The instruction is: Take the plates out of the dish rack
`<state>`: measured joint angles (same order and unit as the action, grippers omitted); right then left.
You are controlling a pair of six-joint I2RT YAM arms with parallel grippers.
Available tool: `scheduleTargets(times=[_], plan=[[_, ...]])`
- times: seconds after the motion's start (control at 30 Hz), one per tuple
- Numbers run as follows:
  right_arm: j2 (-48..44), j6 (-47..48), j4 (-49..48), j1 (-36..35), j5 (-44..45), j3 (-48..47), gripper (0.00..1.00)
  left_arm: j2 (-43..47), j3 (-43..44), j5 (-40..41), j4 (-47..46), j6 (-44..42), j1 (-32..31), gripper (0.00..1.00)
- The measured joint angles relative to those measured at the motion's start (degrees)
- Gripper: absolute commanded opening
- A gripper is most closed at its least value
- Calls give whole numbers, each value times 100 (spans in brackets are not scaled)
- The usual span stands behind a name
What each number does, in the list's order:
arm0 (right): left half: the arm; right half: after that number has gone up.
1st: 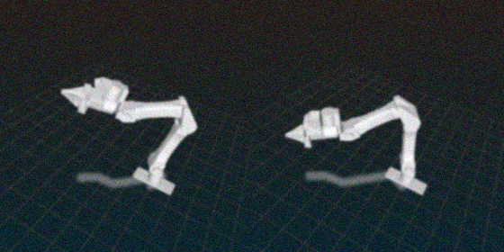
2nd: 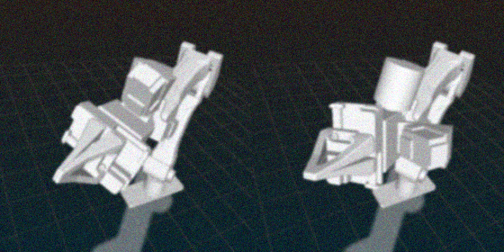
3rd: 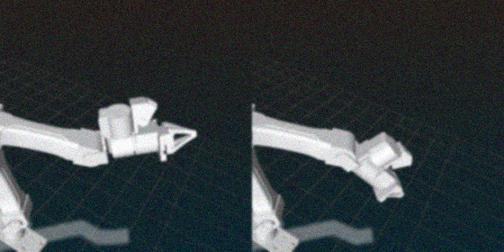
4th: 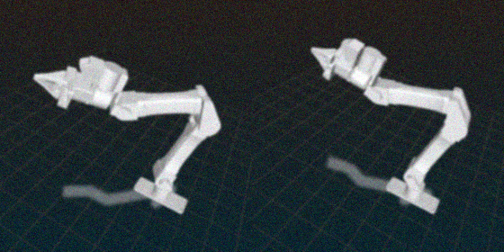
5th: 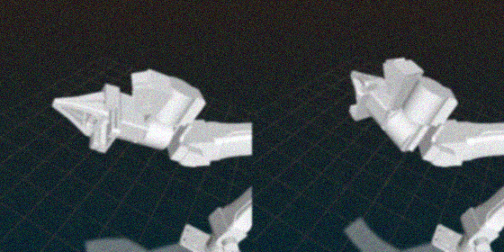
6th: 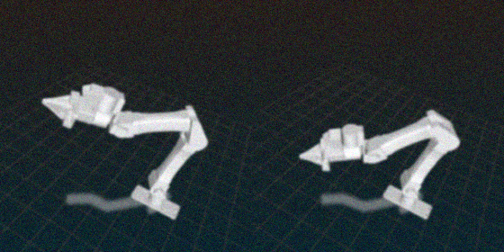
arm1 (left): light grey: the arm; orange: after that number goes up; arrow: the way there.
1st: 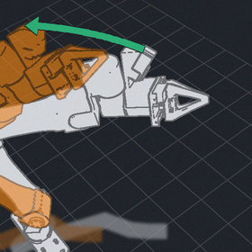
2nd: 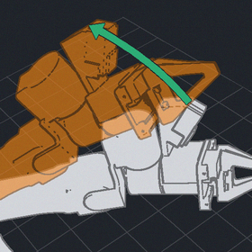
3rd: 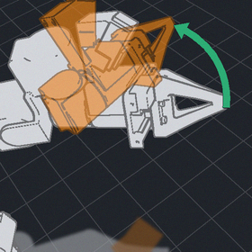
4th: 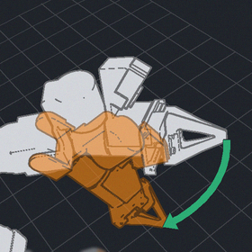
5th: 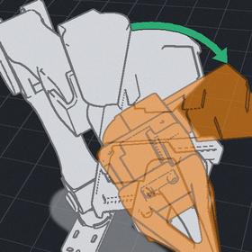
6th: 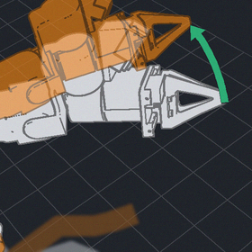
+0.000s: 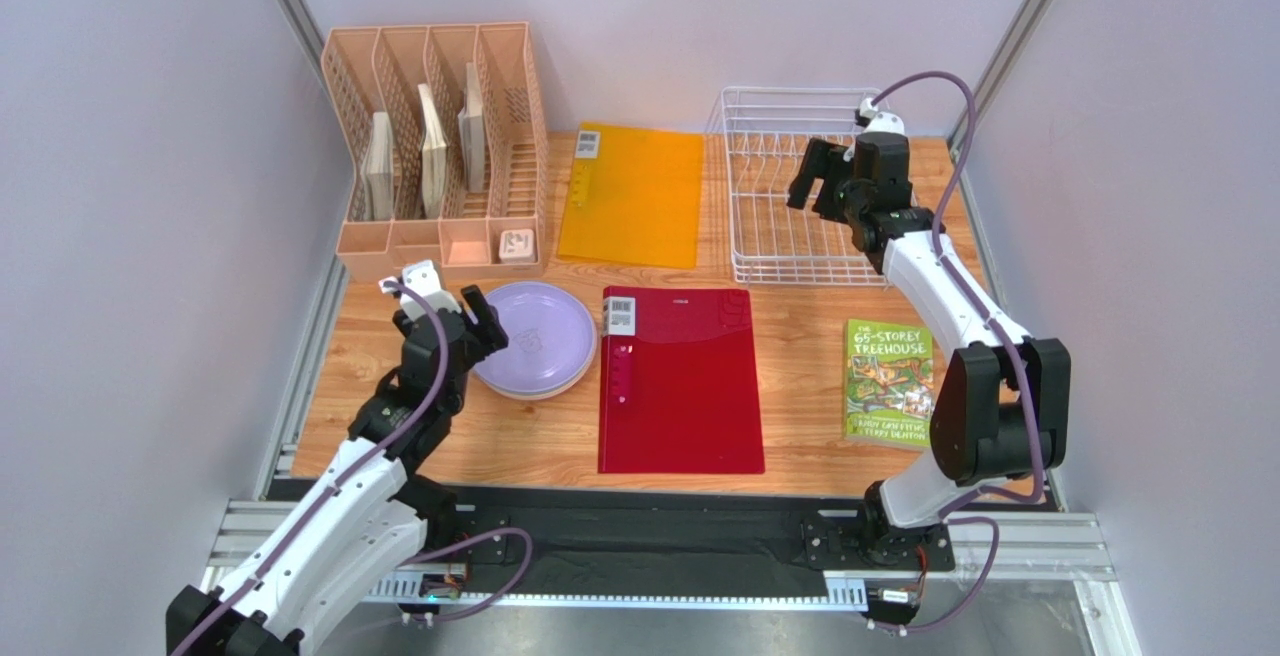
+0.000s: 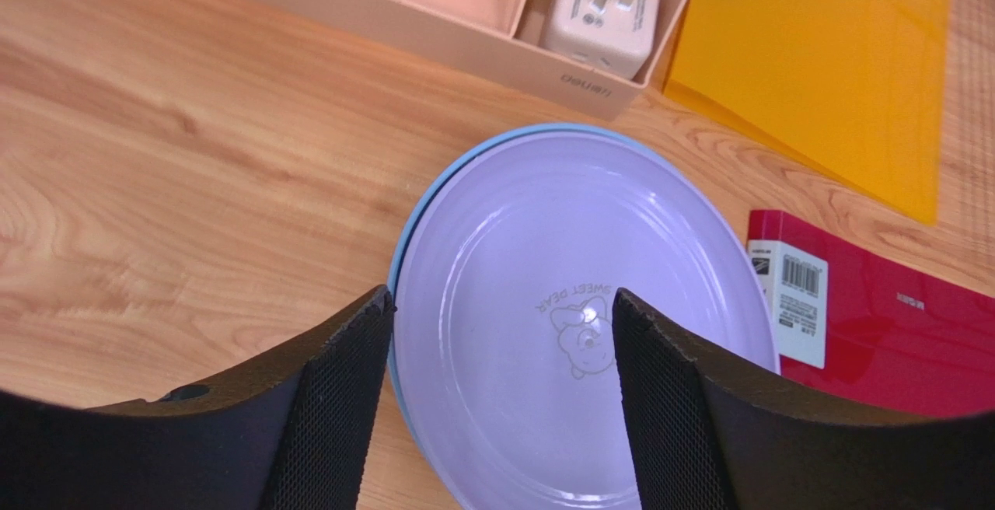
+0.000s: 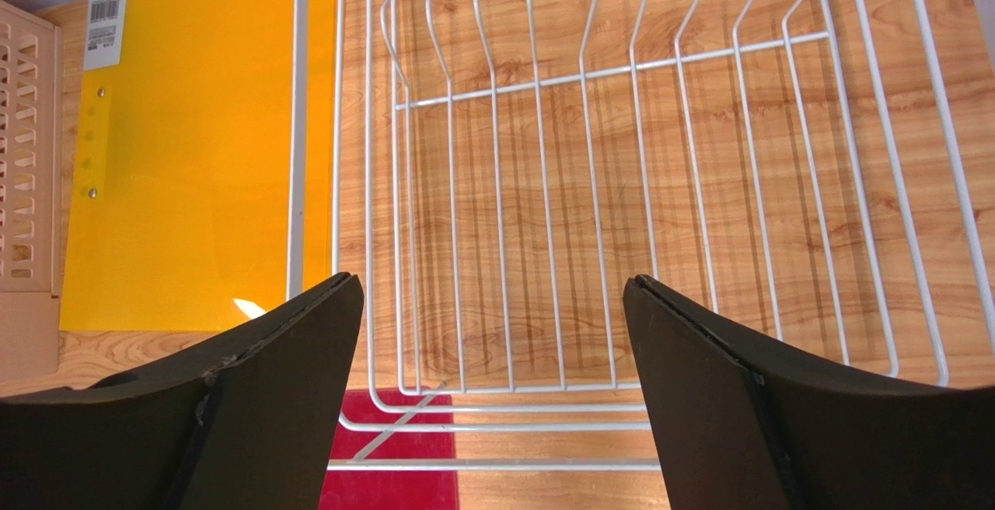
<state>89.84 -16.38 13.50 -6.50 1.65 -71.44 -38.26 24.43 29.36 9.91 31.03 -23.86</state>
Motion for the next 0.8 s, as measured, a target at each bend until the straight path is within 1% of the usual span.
scheduleTargets(times=[0.23, 0.53, 0.8], plan=[[-203, 306, -472, -28, -28, 398, 92, 13, 533, -275, -28, -686, 0, 76], [-699, 710, -850, -245, -20, 732, 95, -382, 1687, -708, -116, -1676, -2, 76], [-1156, 772, -1088, -280, -17, 887, 95, -369, 1742, -844, -140, -1899, 0, 77]])
